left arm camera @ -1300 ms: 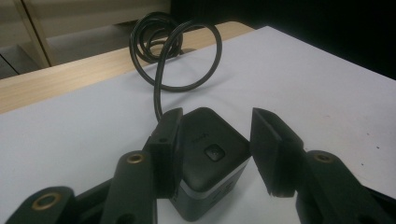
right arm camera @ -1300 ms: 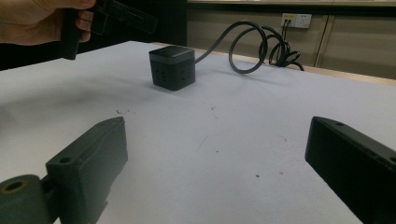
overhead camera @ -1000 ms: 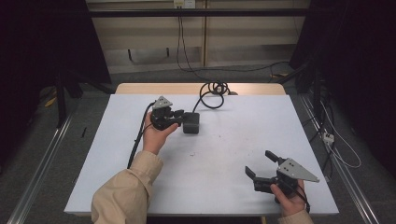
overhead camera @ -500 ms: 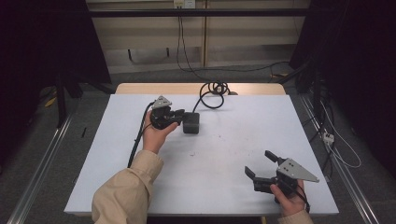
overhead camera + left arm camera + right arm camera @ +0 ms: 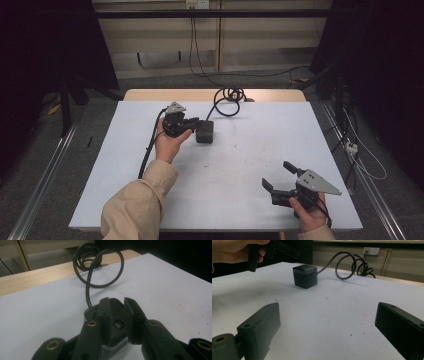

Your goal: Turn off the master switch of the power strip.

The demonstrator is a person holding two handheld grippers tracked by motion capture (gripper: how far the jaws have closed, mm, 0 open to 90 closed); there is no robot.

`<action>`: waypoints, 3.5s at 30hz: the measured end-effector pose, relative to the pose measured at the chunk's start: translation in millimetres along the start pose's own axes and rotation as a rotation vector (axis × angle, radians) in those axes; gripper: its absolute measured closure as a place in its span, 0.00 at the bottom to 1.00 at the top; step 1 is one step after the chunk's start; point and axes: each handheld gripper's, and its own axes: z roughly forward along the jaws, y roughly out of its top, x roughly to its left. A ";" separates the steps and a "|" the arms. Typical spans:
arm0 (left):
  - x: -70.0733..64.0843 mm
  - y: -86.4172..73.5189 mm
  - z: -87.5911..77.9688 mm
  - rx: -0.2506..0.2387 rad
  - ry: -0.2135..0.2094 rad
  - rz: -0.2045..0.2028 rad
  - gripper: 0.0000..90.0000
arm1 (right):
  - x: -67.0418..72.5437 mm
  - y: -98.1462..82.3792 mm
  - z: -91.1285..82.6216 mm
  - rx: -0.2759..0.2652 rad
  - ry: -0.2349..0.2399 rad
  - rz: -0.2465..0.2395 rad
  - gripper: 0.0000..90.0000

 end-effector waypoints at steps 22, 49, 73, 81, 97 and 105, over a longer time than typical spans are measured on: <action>0.2 1.0 4.6 0.007 -0.011 0.000 0.99 | -0.1 0.2 0.1 -0.001 0.000 0.002 0.06; -3.1 -2.6 12.9 0.044 -0.024 0.020 1.00 | 0.1 0.0 1.0 0.001 0.005 0.002 0.06; -5.5 -6.2 19.3 0.071 -0.021 0.039 1.00 | 0.0 -0.2 1.3 0.004 0.007 0.000 0.06; -5.6 -6.9 20.1 0.071 -0.017 0.037 1.00 | 0.0 -0.3 1.4 0.004 0.008 0.000 0.06; -5.8 -8.1 22.0 0.071 -0.009 0.055 1.00 | -0.1 -0.4 1.6 0.004 0.008 0.000 0.06; -6.7 -8.3 22.3 0.074 -0.006 0.073 1.00 | 0.2 -0.3 1.5 0.005 0.008 -0.002 0.06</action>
